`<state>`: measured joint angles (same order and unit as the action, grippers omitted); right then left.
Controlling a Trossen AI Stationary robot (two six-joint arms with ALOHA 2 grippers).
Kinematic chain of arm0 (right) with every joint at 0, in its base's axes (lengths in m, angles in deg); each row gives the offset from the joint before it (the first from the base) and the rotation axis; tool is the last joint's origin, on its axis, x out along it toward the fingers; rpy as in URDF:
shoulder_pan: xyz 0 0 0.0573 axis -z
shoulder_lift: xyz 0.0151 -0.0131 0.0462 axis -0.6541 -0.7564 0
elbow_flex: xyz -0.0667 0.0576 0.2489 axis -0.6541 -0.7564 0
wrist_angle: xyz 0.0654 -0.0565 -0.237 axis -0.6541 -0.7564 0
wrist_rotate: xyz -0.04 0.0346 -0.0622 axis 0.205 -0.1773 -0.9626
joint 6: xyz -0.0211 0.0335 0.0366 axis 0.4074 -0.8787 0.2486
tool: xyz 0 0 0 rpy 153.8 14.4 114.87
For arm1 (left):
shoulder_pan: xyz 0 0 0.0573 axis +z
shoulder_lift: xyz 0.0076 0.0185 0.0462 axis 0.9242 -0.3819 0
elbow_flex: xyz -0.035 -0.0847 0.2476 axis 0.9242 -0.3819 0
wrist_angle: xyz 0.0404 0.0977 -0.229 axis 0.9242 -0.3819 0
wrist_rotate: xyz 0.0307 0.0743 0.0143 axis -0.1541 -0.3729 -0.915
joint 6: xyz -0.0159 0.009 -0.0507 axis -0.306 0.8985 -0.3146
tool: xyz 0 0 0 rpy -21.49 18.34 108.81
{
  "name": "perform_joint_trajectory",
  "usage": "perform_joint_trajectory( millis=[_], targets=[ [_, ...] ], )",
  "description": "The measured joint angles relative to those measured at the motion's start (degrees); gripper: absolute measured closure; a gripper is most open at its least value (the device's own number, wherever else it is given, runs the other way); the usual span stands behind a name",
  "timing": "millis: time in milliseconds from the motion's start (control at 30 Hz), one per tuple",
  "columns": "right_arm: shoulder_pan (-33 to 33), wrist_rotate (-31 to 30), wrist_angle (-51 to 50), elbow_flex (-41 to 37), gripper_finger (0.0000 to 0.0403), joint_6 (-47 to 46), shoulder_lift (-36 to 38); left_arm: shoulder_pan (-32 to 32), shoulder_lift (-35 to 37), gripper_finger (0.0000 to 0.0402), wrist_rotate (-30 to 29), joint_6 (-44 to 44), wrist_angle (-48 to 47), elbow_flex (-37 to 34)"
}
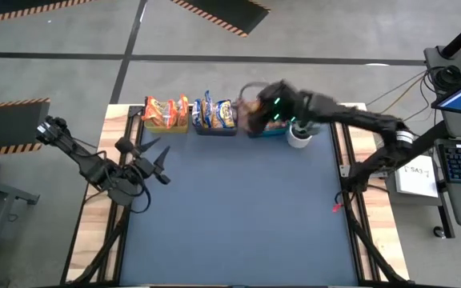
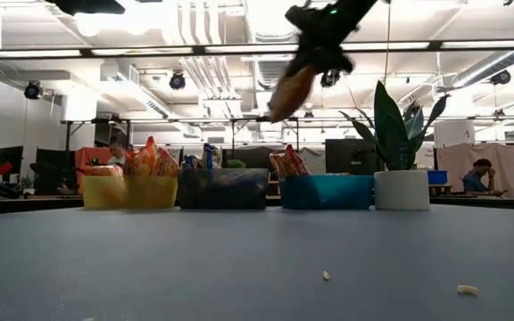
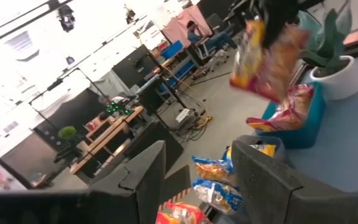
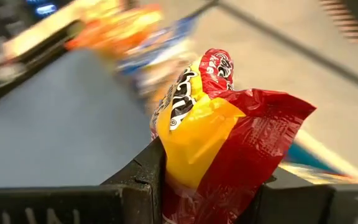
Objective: Sort Maruchan noodles
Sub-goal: Put the red noodle pack into the blue bin
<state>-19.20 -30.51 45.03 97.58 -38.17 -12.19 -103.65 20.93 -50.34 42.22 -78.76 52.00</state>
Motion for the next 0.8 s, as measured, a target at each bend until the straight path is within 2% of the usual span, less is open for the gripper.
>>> perform_joint_trajectory(
  millis=[133, 267, 333, 533, 800],
  targets=[
    [7.6, -3.4, -7.6, 3.6, 0.0294, 1.6, 1.6, 0.0, 0.0, 0.0233, -0.4, 0.0, -0.2, 0.3],
    [13.7, -2.9, -10.6, 3.9, 0.0294, 3.0, 0.0, 0.0, 0.0, 0.0233, -0.4, 0.0, -0.1, 0.5],
    [15.5, -0.6, -10.6, 3.6, 0.0294, 4.5, -1.6, 0.0, 0.0, 0.0233, -0.4, 0.0, -0.1, 0.5],
    [17.1, 4.5, -11.2, 4.2, 0.0294, 6.1, -9.2, 0.0, 0.0, 0.0233, -0.4, 0.0, -0.1, 0.5],
    [17.5, 4.5, -15.2, 9.9, 0.0294, 7.8, -19.3, 0.0, 0.0, 0.0233, -0.4, 0.0, -0.4, 0.4]
  ],
)
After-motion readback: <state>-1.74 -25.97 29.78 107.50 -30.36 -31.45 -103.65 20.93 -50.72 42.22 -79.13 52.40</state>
